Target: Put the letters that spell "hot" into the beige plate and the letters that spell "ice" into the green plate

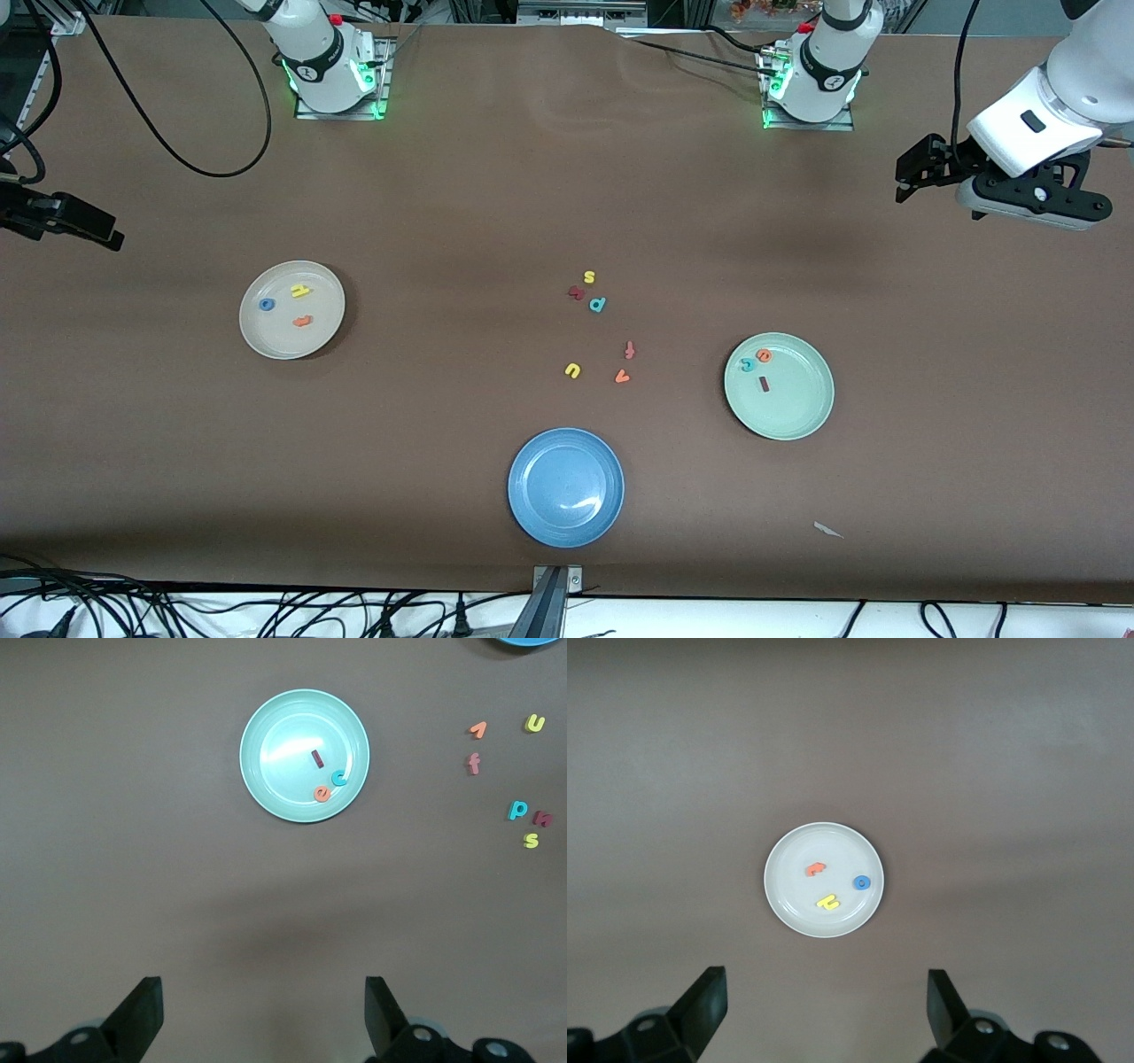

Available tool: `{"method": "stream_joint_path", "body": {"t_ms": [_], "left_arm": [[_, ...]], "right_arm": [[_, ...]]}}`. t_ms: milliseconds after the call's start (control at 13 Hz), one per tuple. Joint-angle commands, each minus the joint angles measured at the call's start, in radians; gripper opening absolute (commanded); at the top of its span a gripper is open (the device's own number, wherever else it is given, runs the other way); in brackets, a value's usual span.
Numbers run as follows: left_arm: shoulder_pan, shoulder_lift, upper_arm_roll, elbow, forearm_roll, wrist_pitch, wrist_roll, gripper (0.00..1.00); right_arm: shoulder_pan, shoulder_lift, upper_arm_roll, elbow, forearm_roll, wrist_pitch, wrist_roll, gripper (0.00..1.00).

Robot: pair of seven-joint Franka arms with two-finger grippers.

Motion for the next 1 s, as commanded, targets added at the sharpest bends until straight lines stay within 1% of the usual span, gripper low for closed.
{"method": "stream_joint_path", "body": {"t_ms": [0,385,538,923], "left_arm": [[0.004,0.019,0.003,0.036,-0.01,-0.026,0.02,1.0],[0.001,0.021,0.003,0.043,-0.011,-0.029,0.02,1.0],[-0.003,0.027,0.003,0.05,-0.011,-0.029,0.018,1.0],[0.003,0.027,0.004,0.05,-0.011,-0.03,0.02,1.0]], "right_arm": [[-0.005,-0.033,0.025,-0.04,-0.013,-0.017,0.003,1.0],[0.0,-0.03,0.027,-0.035,0.003,-0.02,0.011,1.0],[0.006,-0.029,0.027,-0.035,0.004,-0.02,0.061,1.0],[0.006,-0.02,0.027,-0.037,0.021,-0.017,0.068,1.0]]}}
